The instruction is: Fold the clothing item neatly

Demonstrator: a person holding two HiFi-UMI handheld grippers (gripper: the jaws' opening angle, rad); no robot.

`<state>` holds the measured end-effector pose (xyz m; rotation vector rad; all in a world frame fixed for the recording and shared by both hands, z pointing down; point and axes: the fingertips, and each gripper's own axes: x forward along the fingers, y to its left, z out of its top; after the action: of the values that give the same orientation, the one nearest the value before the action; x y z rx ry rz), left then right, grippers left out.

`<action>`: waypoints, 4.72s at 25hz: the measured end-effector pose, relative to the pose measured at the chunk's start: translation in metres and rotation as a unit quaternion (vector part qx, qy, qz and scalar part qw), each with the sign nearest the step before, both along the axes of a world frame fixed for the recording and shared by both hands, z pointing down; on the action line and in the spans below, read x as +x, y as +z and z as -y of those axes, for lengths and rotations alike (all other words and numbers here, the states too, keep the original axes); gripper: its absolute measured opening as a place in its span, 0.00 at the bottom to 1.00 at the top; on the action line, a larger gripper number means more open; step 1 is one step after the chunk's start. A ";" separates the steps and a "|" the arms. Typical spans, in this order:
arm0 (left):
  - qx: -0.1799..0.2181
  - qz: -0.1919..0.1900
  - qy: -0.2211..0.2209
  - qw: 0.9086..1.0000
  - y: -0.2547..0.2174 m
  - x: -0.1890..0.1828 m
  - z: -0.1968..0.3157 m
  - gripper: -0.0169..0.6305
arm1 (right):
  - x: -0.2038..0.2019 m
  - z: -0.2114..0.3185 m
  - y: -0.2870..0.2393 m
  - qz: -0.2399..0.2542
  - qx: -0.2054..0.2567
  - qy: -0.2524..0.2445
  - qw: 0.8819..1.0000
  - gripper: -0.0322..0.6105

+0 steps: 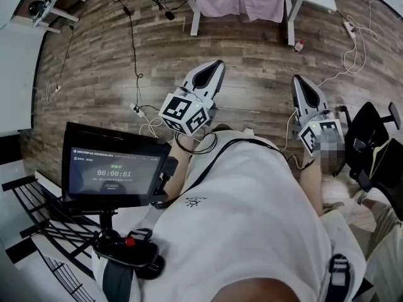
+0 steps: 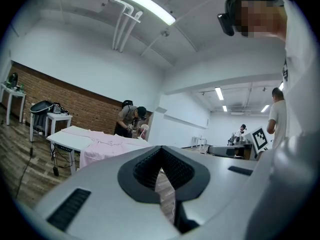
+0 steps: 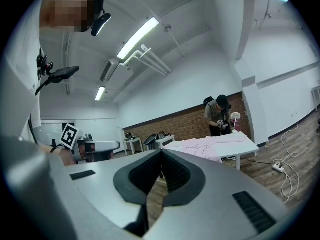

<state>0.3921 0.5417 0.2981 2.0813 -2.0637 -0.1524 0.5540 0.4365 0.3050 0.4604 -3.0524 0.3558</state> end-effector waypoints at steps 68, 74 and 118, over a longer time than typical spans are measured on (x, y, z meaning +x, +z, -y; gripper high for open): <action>-0.025 -0.033 0.080 0.996 0.030 -0.269 0.249 0.03 | -0.256 0.245 -0.001 -0.010 -0.002 0.067 0.998 0.06; -0.032 -0.037 0.062 0.997 0.034 -0.283 0.321 0.03 | -0.280 0.320 0.012 -0.015 -0.018 0.039 0.999 0.06; -0.044 -0.049 0.126 0.990 0.043 -0.478 0.519 0.03 | -0.488 0.491 0.013 -0.035 -0.028 0.074 0.996 0.06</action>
<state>-0.0858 0.0223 0.3410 2.2101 -1.7029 -0.1185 0.0664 -0.0546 0.3181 0.6816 -2.9404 0.4212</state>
